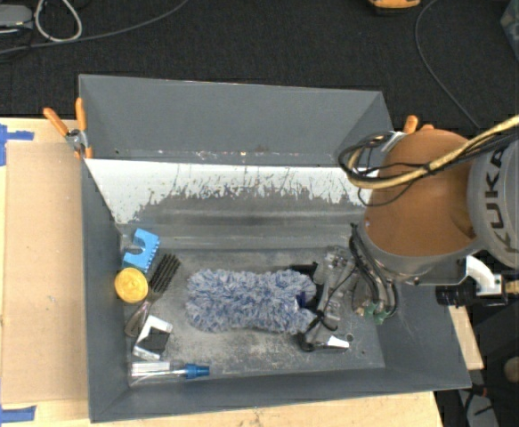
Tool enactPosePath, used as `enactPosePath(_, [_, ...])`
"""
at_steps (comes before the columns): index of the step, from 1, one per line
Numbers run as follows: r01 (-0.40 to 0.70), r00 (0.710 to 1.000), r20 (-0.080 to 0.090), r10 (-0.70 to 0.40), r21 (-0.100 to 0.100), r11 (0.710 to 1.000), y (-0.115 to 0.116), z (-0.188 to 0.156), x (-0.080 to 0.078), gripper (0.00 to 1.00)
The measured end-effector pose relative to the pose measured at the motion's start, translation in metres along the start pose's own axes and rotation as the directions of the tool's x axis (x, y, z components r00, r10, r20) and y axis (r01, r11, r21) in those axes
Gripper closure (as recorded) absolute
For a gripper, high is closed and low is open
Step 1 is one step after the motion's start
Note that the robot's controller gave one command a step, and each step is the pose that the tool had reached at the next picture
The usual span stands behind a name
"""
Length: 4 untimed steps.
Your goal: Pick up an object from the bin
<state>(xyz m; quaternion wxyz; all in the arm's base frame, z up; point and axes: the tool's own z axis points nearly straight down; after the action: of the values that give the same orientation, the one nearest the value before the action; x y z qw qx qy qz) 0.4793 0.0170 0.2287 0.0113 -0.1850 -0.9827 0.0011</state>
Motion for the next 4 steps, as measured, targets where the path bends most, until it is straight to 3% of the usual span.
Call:
enactPosePath(1, [-0.010,1.000,0.005,0.010,-0.003,1.000,0.020,-0.016,0.011,0.00])
enactPosePath(2, [-0.204,0.979,-0.001,0.204,0.001,0.979,0.020,0.013,-0.006,0.00])
enactPosePath(3, [-0.195,0.981,0.002,0.195,-0.003,0.981,0.021,0.023,0.006,0.00])
enactPosePath(4, [-0.293,0.956,-0.006,0.293,0.006,0.956,0.017,0.062,0.006,0.00])
